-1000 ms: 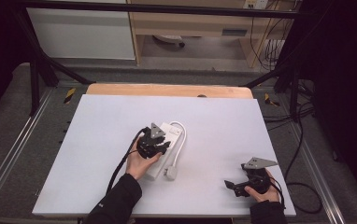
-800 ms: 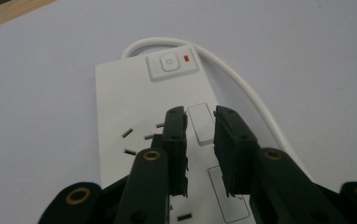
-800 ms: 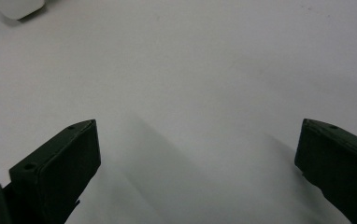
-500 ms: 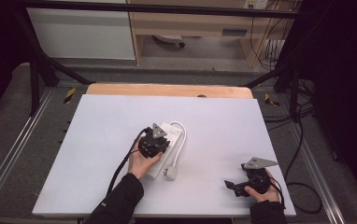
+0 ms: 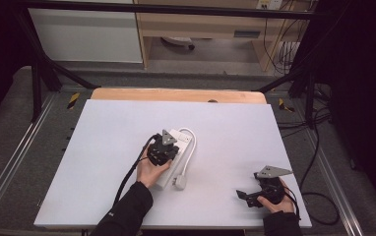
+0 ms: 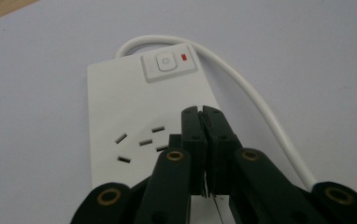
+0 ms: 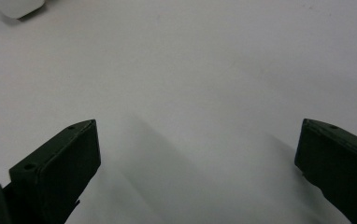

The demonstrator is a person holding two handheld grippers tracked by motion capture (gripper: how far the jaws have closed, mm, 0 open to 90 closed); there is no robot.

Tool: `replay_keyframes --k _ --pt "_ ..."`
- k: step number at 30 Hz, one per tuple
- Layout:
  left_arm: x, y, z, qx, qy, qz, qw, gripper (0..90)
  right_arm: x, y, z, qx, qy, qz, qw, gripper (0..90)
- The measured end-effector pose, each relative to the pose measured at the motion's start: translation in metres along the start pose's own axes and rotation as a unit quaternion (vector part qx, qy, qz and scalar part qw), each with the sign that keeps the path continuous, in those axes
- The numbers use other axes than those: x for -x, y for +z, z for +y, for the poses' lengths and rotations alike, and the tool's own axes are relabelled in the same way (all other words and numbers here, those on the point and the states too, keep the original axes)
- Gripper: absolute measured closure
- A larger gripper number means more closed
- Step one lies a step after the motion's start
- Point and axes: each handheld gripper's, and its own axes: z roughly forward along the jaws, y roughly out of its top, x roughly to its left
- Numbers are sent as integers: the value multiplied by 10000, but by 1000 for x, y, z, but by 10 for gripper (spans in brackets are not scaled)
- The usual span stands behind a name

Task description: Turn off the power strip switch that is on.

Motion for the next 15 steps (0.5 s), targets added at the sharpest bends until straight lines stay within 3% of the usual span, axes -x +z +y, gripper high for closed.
replay_keyframes --k 15 --pt "1 4 1 -14 36 -18 10000 894 0 0 0 0 -2 12 10000 8"
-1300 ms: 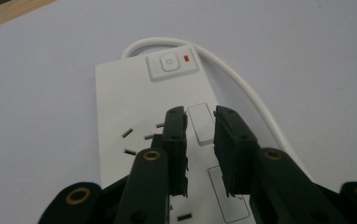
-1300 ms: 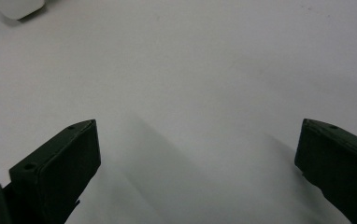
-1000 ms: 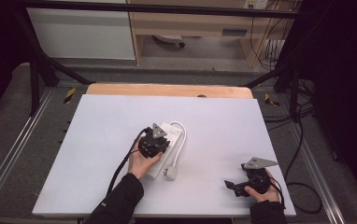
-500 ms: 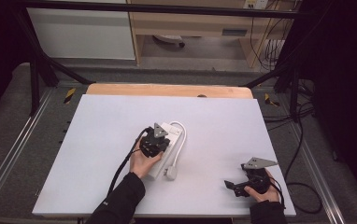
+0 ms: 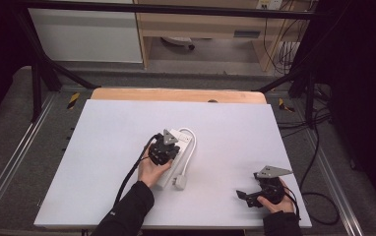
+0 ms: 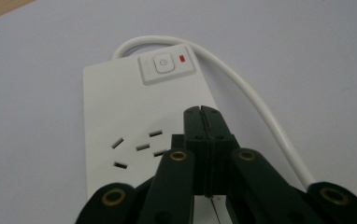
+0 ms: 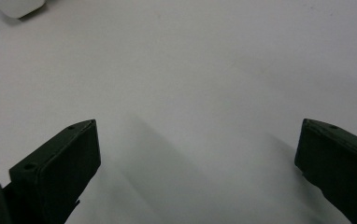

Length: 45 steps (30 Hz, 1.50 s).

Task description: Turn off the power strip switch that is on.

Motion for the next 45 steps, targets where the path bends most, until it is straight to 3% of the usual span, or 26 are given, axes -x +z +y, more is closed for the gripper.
replay_keyframes --k 45 --pt "1 2 -3 -2 188 -51 9998 896 0 0 0 -1 -6 -2 10000 9"
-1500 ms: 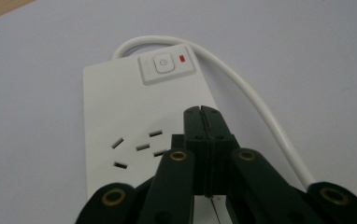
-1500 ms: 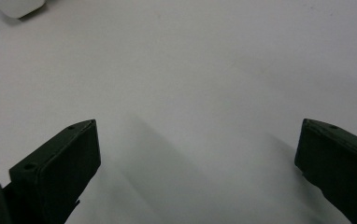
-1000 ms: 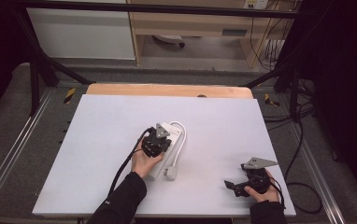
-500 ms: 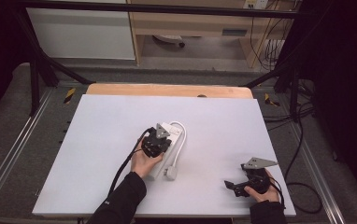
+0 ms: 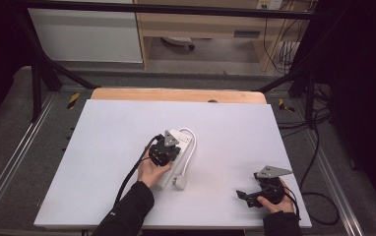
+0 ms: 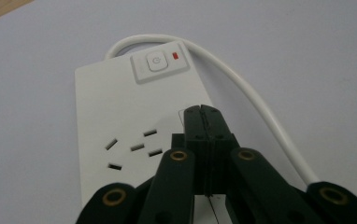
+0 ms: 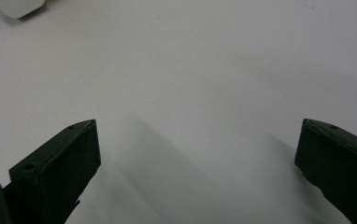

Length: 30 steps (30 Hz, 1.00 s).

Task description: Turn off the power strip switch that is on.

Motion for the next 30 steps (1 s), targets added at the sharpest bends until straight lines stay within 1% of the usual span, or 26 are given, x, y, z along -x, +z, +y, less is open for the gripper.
replay_keyframes --k 10,16,26,30 --pt "0 1 -1 27 20 24 10000 896 0 0 0 -6 0 -1 10000 9" --pt "1 1 -2 1 45 -5 10000 898 0 0 0 -1 -6 0 10000 9" --pt "0 1 -3 19 34 -14 10000 898 1 1 0 -8 -19 2 10000 9" --pt "-1 1 -3 27 -26 -61 10000 898 1 0 0 -10 -17 6 10000 8"
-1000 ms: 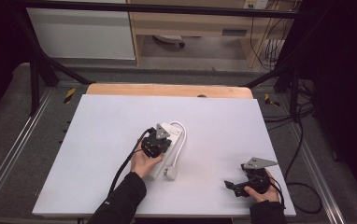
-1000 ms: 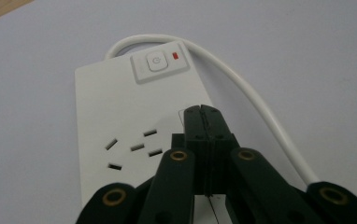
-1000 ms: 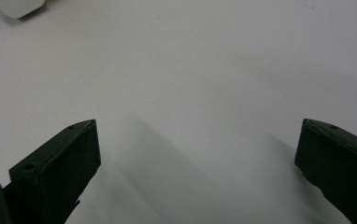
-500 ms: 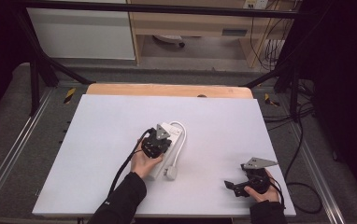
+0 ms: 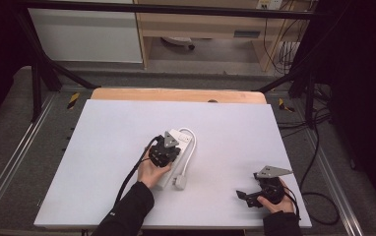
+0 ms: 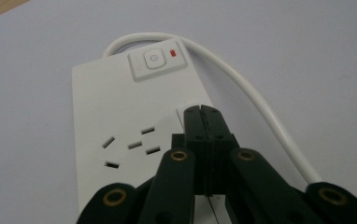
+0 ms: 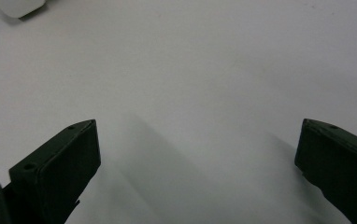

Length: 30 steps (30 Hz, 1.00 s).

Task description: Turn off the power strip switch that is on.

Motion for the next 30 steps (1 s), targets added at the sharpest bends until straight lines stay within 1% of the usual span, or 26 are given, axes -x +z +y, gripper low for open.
replay_keyframes --k 2,5,12,16,27,30 --pt "-1 0 0 -7 -68 -70 10000 898 0 0 0 -3 15 2 10000 8" --pt "1 -1 0 -8 -13 -111 9999 899 0 0 0 -3 -1 6 10000 8" --pt "1 -7 2 50 15 -101 9999 899 0 0 0 -3 3 3 10000 8" --pt "0 -14 2 39 19 -85 10000 898 0 0 0 -5 14 0 10000 8" --pt "-3 -35 1 117 22 -189 9998 893 0 0 0 -4 42 -8 10000 8" --pt "-5 -41 0 114 37 -230 9997 869 0 0 0 -3 55 -12 10000 8"
